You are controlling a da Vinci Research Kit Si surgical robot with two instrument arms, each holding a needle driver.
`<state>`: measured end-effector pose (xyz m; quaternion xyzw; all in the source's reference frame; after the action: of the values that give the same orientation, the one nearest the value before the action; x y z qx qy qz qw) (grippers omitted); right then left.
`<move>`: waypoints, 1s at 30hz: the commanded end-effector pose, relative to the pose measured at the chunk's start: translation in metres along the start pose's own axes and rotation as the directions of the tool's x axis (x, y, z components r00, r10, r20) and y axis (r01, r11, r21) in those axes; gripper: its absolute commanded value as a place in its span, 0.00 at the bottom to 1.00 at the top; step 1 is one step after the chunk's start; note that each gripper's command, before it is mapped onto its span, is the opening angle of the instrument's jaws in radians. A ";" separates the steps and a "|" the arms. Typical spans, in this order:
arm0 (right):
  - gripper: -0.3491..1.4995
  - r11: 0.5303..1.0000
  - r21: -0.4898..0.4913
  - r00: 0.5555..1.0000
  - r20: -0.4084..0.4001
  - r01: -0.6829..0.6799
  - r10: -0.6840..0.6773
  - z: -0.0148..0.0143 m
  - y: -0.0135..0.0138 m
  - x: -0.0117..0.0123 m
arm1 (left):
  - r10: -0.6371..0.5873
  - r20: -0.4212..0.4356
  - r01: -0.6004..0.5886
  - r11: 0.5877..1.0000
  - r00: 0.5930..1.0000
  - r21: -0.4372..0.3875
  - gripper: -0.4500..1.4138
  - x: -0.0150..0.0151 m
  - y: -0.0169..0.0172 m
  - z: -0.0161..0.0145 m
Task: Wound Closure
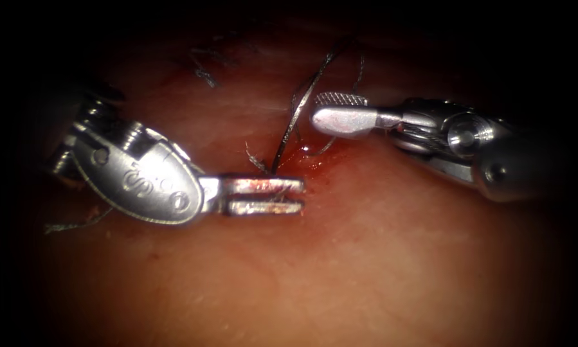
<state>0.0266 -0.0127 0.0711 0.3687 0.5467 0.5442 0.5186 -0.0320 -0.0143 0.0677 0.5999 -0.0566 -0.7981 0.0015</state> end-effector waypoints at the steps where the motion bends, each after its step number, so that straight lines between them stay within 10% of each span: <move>1: 0.80 1.000 0.003 1.000 0.001 0.001 -0.001 0.0009 0.0002 -0.0006 | 0.005 -0.003 -0.005 1.000 1.000 -0.001 0.00 -0.0003 0.0005 0.0006; 30: 0.68 0.991 0.028 0.991 0.030 -0.131 0.130 0.0034 -0.0005 -0.0018 | 0.009 -0.006 -0.009 1.000 1.000 -0.001 0.00 -0.0001 0.0006 0.0006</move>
<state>0.0296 -0.0136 0.0710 0.4186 0.5219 0.5644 0.4836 -0.0321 -0.0144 0.0674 0.6014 -0.0600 -0.7967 0.0054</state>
